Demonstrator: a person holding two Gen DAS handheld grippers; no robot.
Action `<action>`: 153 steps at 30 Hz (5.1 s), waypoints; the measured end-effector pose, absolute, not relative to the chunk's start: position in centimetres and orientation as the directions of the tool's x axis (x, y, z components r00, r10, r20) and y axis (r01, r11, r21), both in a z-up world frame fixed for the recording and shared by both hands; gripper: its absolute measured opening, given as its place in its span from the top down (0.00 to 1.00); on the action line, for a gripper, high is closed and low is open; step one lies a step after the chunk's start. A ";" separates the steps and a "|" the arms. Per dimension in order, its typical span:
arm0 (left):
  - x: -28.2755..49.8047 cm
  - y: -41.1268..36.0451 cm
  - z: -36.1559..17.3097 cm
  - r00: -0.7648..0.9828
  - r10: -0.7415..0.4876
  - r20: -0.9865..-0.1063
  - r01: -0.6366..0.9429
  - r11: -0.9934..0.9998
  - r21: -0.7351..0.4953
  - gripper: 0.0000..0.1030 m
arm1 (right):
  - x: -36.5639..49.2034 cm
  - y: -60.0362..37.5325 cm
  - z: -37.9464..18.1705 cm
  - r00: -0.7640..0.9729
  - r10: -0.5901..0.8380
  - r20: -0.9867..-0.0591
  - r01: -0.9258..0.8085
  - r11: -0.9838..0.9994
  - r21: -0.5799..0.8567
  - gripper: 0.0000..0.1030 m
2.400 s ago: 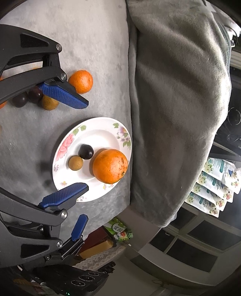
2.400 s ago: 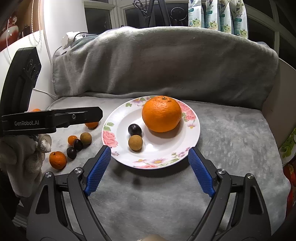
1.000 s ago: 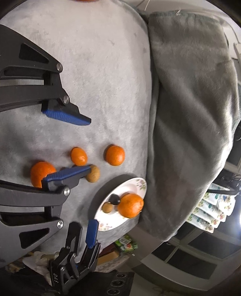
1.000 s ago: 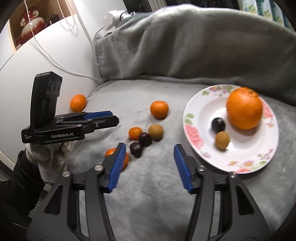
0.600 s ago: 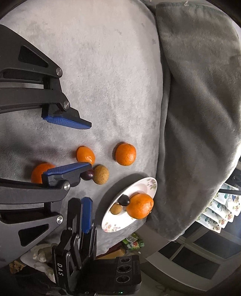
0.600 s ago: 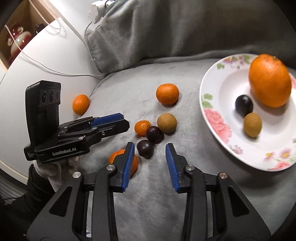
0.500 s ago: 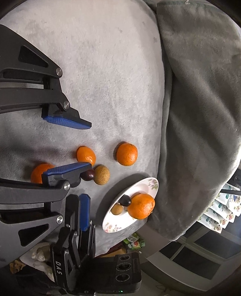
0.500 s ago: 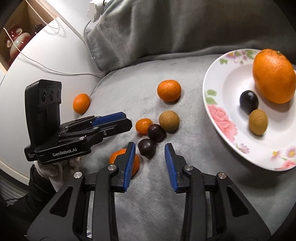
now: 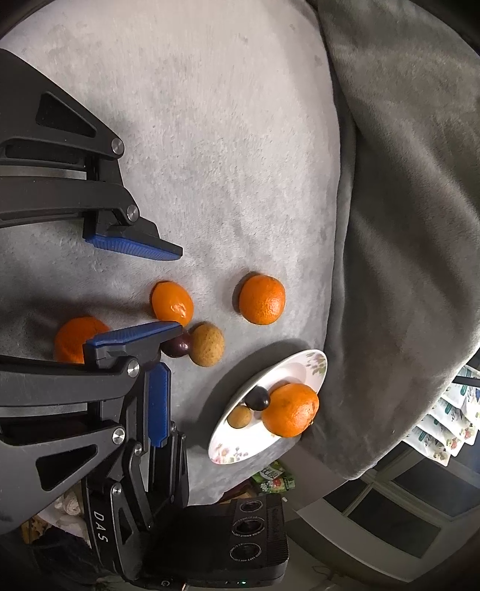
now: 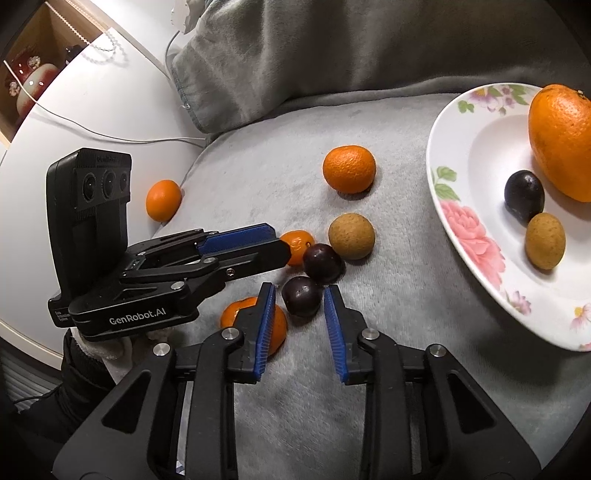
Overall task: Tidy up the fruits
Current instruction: 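Grasp a dark plum with the right tool while the left tool grasps a mandarin, then carry the plum and mandarin over the plate with both tools, then open both tools to drop the plum and mandarin onto the plate, then move both tools back toward the loose fruits beside the plate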
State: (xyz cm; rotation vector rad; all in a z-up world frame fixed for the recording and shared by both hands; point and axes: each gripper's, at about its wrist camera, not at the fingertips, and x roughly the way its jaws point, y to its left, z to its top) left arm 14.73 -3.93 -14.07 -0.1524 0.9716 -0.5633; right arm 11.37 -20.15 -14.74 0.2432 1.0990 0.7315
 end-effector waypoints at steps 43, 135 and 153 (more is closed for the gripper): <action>14.4 -3.3 -12.5 0.459 -0.572 -0.680 0.372 0.818 -0.438 0.82 | 9.9 -23.0 -12.9 0.326 0.648 -0.688 -0.399 0.754 0.521 0.80; 19.8 -8.4 -7.3 0.541 -0.528 -0.655 0.390 0.847 -0.362 0.24 | 8.0 -31.5 -7.9 0.668 0.364 -0.649 -0.334 0.926 0.176 0.12; 19.7 -3.4 -9.9 0.544 -0.492 -0.679 0.318 0.870 -0.376 0.24 | 6.0 -25.1 -8.3 0.573 0.487 -0.660 -0.492 0.848 0.198 0.12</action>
